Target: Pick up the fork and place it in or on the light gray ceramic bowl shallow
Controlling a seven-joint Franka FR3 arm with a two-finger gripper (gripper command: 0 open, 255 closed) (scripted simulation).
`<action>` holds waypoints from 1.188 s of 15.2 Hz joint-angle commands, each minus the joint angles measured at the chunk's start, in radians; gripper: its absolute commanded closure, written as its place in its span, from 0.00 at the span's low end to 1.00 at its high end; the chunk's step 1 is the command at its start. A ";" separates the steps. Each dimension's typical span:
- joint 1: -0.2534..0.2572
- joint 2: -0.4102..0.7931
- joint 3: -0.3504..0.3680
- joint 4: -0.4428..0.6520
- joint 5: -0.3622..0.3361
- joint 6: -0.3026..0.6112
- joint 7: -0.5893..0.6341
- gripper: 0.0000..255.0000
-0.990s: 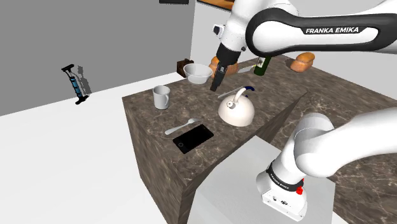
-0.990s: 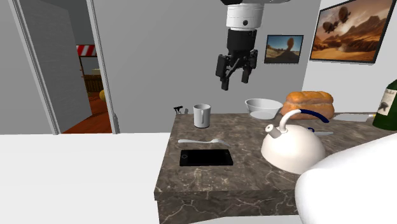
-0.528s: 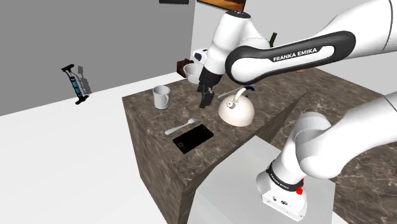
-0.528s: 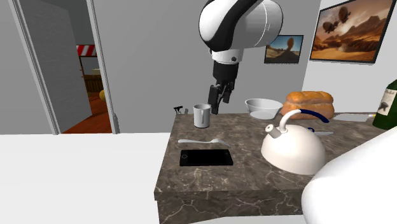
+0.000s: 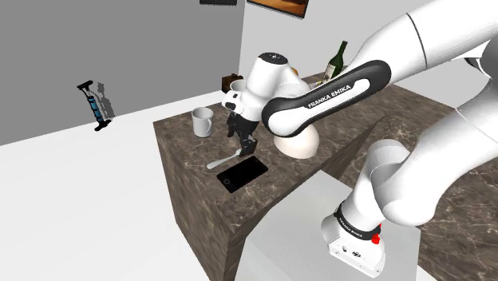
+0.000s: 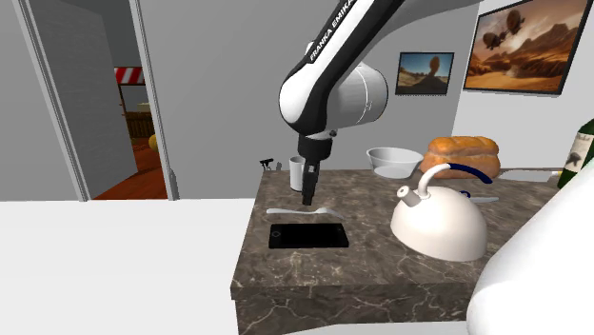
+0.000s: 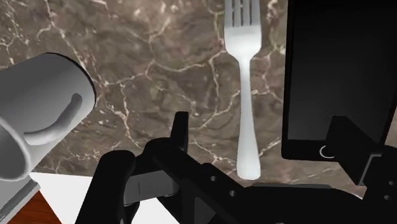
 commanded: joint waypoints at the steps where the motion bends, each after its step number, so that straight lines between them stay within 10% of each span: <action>1: 0.027 0.059 -0.008 -0.001 0.007 0.061 -0.066 0.00; 16: 0.033 0.177 -0.016 -0.002 0.024 0.181 -0.078 0.00; 17: 0.033 0.177 -0.016 -0.002 0.024 0.181 -0.078 1.00; 18: 0.033 0.177 -0.016 -0.002 0.024 0.181 -0.078 1.00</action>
